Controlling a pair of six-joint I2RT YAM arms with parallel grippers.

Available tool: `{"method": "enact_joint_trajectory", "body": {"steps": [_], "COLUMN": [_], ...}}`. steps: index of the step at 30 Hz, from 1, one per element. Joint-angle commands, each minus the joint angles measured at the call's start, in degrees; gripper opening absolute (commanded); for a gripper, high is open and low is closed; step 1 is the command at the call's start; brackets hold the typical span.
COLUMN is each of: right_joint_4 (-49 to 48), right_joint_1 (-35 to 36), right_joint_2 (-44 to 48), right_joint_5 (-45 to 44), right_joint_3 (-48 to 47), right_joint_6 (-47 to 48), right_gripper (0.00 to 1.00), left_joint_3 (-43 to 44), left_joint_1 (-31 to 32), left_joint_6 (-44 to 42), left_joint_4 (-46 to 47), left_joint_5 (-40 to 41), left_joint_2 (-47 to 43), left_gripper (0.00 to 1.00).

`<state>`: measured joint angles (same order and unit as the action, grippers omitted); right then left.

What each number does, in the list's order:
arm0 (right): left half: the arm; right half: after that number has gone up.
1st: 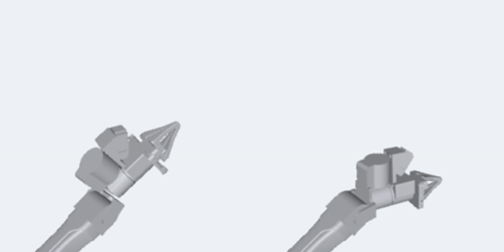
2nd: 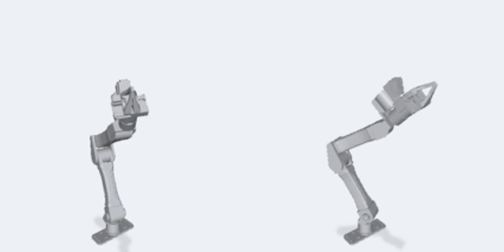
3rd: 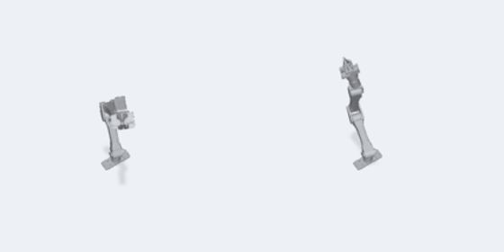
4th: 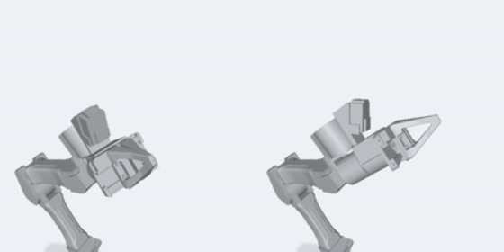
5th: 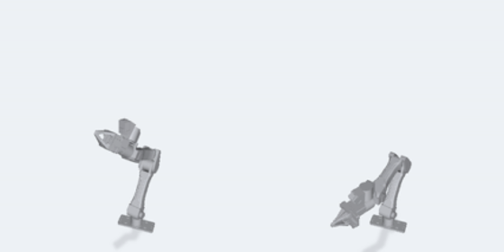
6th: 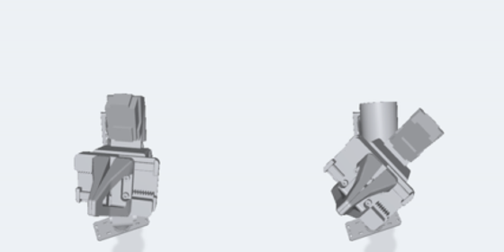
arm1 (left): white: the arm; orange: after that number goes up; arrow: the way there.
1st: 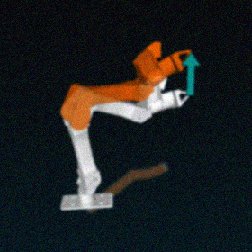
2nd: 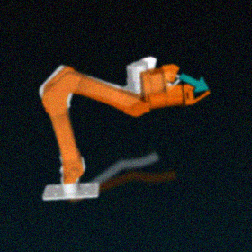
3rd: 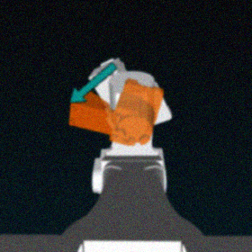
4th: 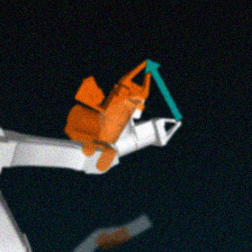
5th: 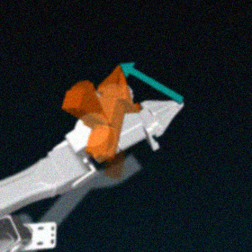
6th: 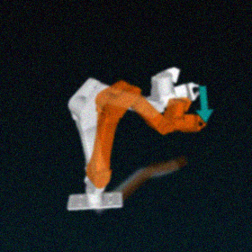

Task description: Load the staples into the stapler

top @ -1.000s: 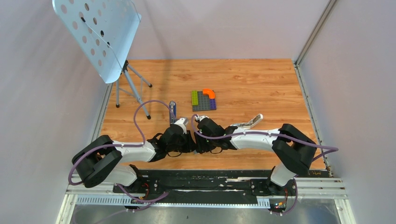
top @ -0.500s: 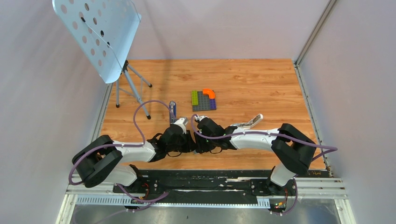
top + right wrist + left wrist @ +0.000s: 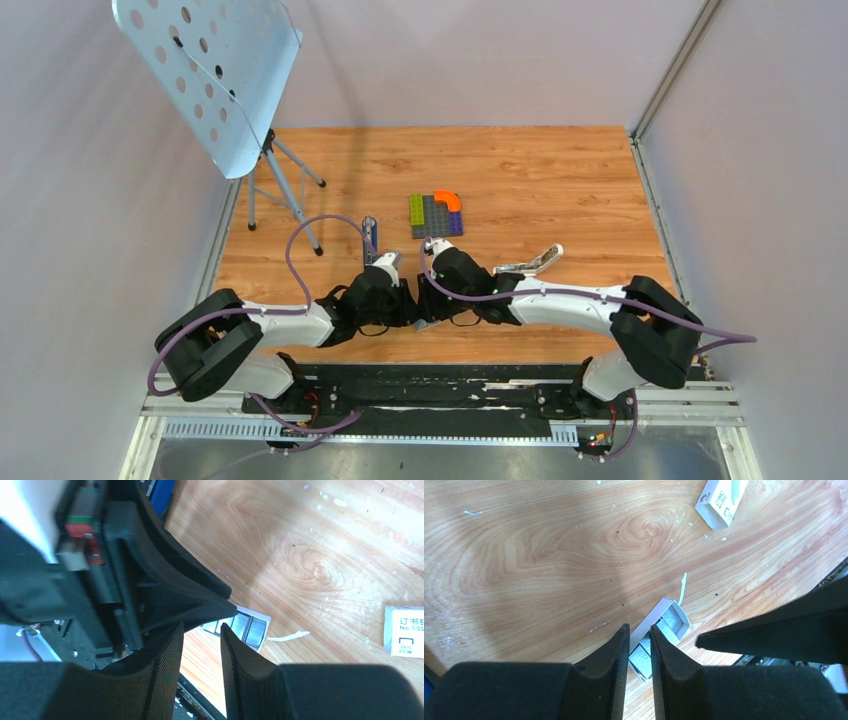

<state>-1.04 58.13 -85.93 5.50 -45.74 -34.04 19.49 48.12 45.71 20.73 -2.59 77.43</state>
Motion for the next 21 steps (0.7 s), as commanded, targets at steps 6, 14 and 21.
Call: {"method": "enact_joint_trajectory", "body": {"steps": [6, 14, 21], "right_joint_4": [2.91, 5.88, 5.61], "right_joint_1": [-0.38, 0.23, 0.32], "right_joint_2": [2.01, -1.33, -1.36], "right_joint_5": [-4.27, -4.67, -4.35], "right_joint_3": [0.04, -2.33, -1.78], "right_joint_6": [-0.92, -0.08, -0.22], "right_gripper": [0.35, 0.33, 0.33], "left_joint_3": [-0.97, 0.16, 2.30], "left_joint_1": [-0.13, -0.13, -0.13], "left_joint_6": [-1.33, -1.48, -1.94], "left_joint_4": [-6.09, -7.96, -13.28], "left_joint_5": [0.93, 0.70, 0.98], "left_joint_2": [1.46, -0.22, -7.05], "left_gripper": [0.23, 0.23, 0.31]}}
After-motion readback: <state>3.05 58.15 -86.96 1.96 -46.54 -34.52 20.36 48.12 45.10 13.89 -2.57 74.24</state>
